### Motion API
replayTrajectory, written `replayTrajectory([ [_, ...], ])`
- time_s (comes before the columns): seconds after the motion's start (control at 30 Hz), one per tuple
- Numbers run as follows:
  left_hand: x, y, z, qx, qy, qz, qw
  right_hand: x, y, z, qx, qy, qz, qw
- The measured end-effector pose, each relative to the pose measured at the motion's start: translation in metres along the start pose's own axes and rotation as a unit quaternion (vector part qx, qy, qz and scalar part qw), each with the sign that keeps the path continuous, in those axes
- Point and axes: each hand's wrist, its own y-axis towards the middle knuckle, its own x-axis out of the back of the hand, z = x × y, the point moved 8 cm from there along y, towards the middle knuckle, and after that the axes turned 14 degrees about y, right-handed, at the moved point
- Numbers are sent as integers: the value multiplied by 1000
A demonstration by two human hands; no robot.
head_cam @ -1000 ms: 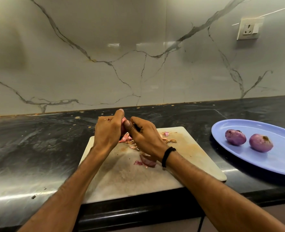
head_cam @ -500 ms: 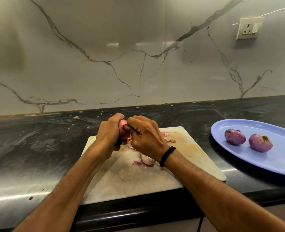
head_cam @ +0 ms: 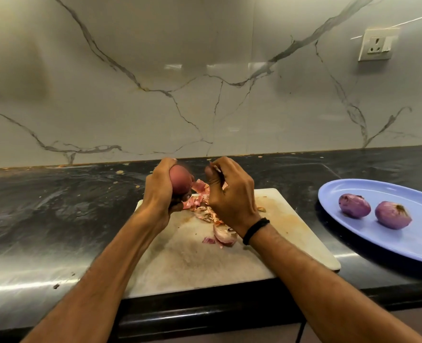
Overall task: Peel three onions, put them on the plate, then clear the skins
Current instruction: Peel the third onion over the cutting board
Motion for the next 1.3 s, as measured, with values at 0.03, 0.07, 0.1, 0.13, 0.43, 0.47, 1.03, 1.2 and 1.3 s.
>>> replayTrajectory([
  [0.03,0,0,-1,-6,4,-4,1000,-2,0,0,-2,-3,5,1000],
  [0.07,1,1,-1,-11,7,-8,1000,-3,1,-1,-6,-4,9,1000],
  [0.1,1,1,-2,-17,11,-11,1000,-4,1,-2,-11,-4,12,1000],
  [0.13,1,2,-3,-22,15,-13,1000,-4,1,-2,-15,-4,16,1000],
  [0.43,4,1,-10,-57,57,-78,994,-22,-4,-7,-10,-4,88,996],
  [0.47,7,1,-10,-54,58,-91,993,-20,-4,-9,-10,-9,80,997],
  [1.03,17,11,-3,-94,138,-140,976,-40,-15,-20,-155,59,209,964],
  [1.2,16,10,-8,-131,219,-136,957,-39,-15,-20,-154,51,221,962],
  [1.3,18,9,-11,-140,226,-142,953,-35,-10,-18,-149,56,205,966],
])
